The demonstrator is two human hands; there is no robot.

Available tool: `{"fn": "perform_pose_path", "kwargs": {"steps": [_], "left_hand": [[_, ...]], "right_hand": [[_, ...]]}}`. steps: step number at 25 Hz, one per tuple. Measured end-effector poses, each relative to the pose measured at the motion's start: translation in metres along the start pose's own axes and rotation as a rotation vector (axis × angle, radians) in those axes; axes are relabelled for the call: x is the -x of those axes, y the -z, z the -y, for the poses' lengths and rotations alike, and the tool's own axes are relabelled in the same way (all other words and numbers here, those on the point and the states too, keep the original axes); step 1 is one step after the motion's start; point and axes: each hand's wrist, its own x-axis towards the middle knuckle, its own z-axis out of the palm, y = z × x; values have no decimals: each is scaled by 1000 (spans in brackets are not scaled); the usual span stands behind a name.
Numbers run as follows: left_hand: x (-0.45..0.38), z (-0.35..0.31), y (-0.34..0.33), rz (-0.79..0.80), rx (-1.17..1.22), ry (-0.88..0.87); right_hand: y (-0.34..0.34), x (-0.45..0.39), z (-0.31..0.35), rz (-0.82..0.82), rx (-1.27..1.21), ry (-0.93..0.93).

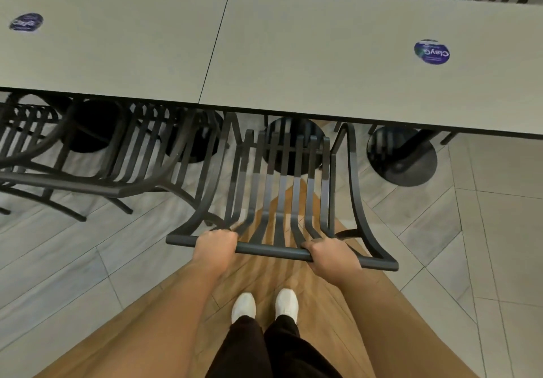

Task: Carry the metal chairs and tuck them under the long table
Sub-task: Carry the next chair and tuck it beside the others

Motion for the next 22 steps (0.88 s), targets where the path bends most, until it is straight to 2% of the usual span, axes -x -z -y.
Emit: {"fn": "perform_pose_path", "kwargs": {"steps": [9,15,18,22], "left_hand": [[-39,-2,36,-16,-32,-28],[-57,-3,50,132,37,-28],[-54,-3,56,165,117,-80],[-39,-16,62,178,311,-183]], "right_hand": [[25,-30,-21,-20,-37,-7],[38,-40,-23,15,-72,-76],[43,-33,-19,37,-139,-143],[47,-4,-15,-34,-240,-257]]}}
